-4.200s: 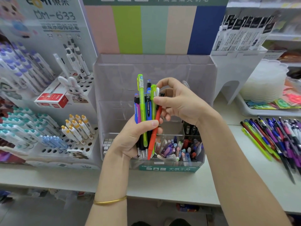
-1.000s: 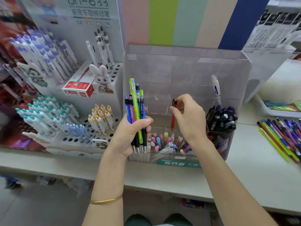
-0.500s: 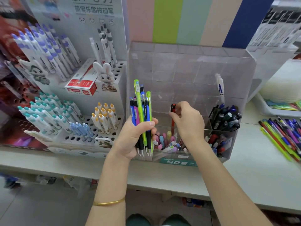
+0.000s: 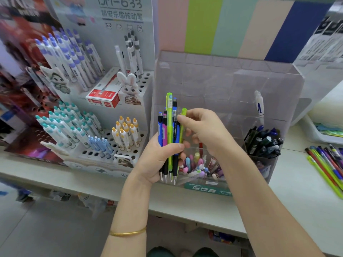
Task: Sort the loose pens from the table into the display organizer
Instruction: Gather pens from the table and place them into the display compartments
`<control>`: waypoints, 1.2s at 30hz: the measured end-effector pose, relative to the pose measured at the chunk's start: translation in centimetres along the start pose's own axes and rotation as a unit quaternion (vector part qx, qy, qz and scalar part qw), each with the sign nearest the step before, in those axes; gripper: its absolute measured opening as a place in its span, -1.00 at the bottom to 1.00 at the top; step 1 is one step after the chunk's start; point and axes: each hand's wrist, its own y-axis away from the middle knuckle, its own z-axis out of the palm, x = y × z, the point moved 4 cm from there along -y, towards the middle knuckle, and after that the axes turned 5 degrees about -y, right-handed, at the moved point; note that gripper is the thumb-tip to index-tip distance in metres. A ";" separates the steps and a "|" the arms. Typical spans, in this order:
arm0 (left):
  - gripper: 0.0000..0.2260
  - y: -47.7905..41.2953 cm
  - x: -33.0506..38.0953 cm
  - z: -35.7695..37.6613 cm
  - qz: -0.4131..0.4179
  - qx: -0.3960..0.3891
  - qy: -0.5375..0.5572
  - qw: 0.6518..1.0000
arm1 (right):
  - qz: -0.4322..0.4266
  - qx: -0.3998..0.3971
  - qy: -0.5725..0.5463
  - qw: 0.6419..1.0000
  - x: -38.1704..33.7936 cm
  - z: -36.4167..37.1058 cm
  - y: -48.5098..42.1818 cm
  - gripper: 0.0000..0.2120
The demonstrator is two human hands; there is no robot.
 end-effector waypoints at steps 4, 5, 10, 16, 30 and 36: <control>-0.66 0.3 0.6 0.3 0.009 0.053 -0.049 0.997 | -0.016 0.028 -0.122 0.992 0.7 0.3 0.2 -0.85; -0.71 0.3 0.8 0.3 0.011 0.075 -0.061 0.995 | -0.030 0.051 -0.127 0.990 0.8 0.2 0.3 -0.86; -0.73 -0.3 1.1 -0.4 0.048 0.193 -0.171 0.965 | -0.107 0.130 -0.138 0.976 0.3 -1.0 0.2 -0.90; -0.66 -0.3 1.4 0.2 0.069 0.190 -0.276 0.940 | -0.109 0.054 -0.043 0.992 -1.9 -1.0 -0.9 -0.83; -0.65 -0.5 0.4 1.0 0.026 0.054 -0.089 0.994 | -0.048 0.007 -0.124 0.991 -1.3 -2.1 -1.4 -0.81; -0.85 -0.4 0.1 -0.6 0.034 0.083 -0.021 0.996 | -0.128 0.135 -0.118 0.976 -2.3 -6.1 -0.9 -0.79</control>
